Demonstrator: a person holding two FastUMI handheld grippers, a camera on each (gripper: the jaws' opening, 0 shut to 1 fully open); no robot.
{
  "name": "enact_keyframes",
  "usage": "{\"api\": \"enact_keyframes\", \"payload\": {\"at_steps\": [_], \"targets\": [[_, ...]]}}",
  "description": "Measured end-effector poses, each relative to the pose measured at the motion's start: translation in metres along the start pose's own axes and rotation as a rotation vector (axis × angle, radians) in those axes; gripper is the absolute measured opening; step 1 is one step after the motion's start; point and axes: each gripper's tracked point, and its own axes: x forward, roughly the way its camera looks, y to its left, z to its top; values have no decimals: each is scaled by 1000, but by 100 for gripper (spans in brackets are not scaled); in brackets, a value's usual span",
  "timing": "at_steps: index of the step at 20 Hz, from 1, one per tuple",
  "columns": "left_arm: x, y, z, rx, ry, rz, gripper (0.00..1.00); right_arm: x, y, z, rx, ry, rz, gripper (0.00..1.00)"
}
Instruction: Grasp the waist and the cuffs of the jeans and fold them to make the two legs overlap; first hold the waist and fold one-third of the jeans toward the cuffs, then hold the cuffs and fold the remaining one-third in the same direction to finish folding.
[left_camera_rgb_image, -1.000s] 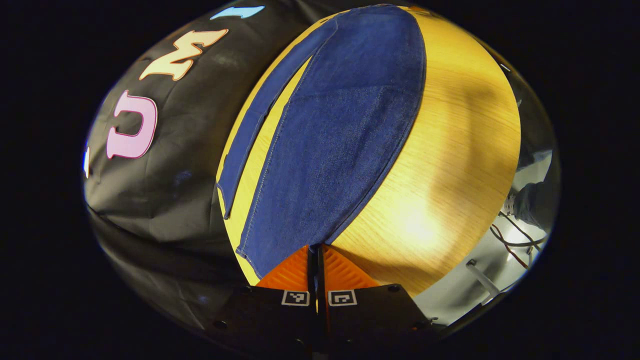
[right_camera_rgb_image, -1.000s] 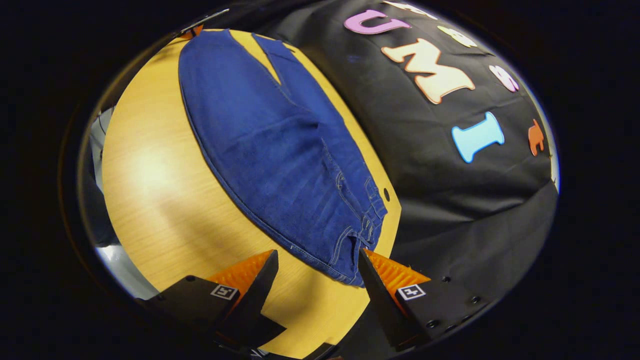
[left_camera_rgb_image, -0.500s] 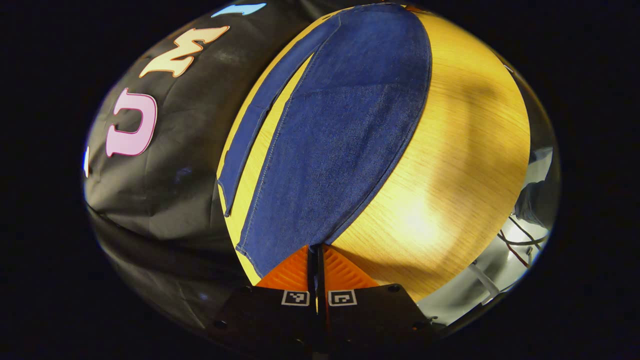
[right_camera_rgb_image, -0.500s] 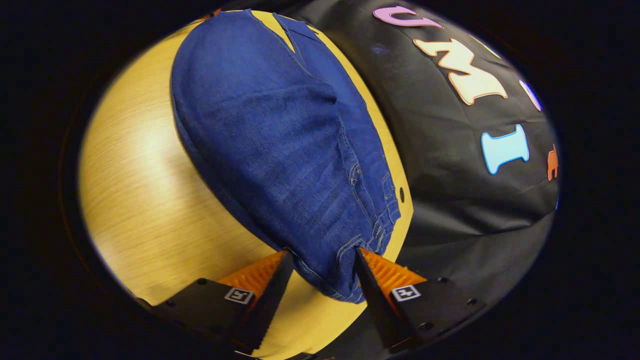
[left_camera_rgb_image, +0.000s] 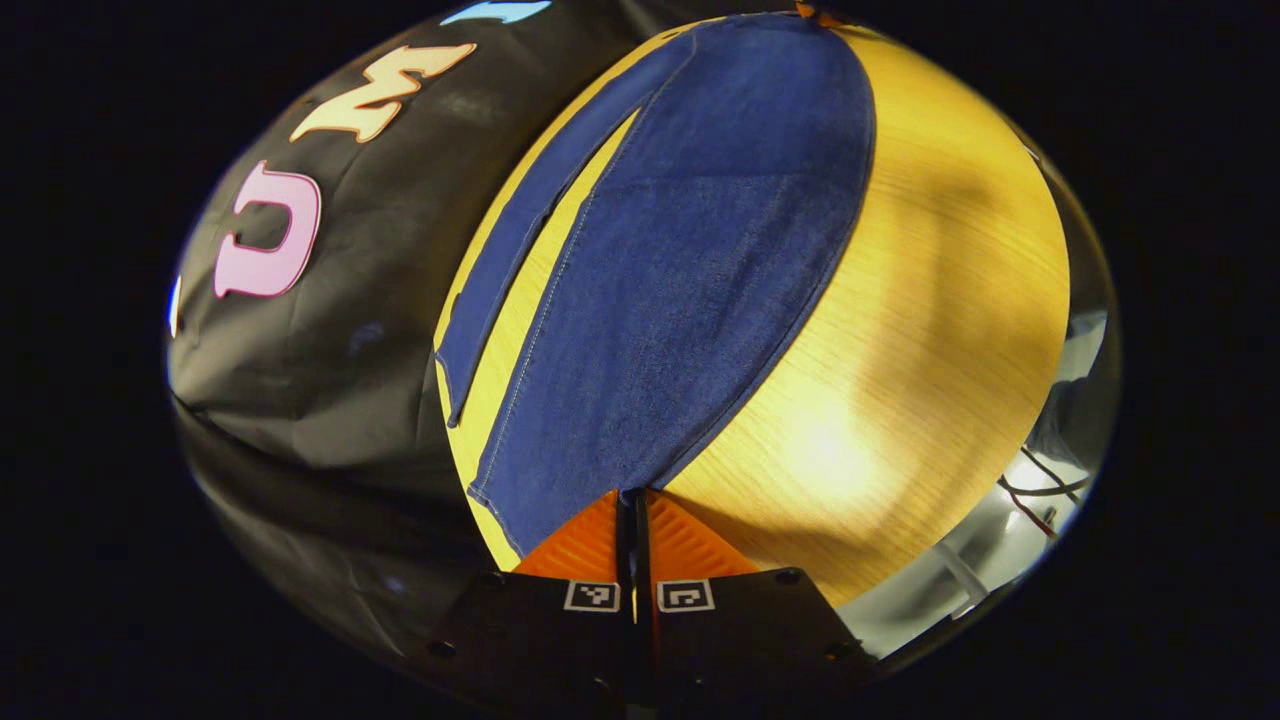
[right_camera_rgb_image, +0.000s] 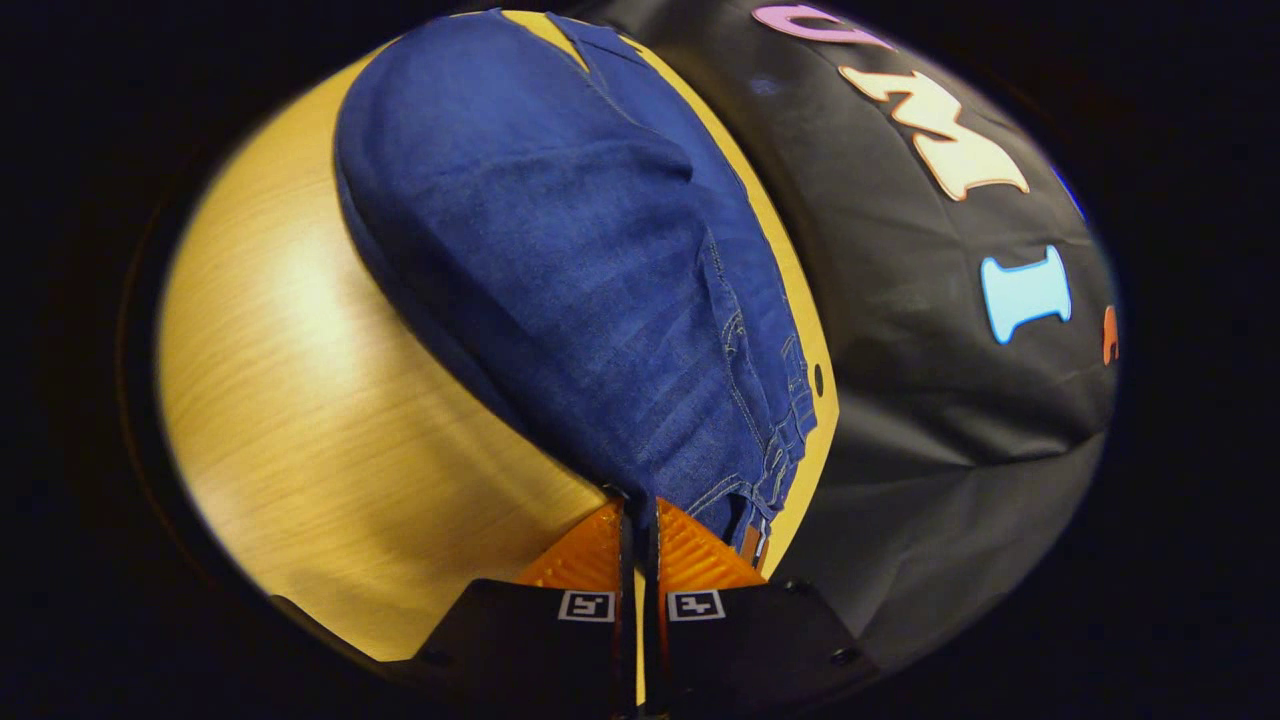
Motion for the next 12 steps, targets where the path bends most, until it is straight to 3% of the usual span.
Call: {"api": "enact_keyframes", "payload": {"at_steps": [3,9,12], "targets": [[-4,17,11,-103,-7,19,0,-10,-17,8,74,-39,-63,3],[-20,91,41,-336,-53,160,0,-29,-83,38,335,-120,-208,3],[-16,132,68,-378,-84,225,0,-28,-121,56,435,-168,-271,3]]}}
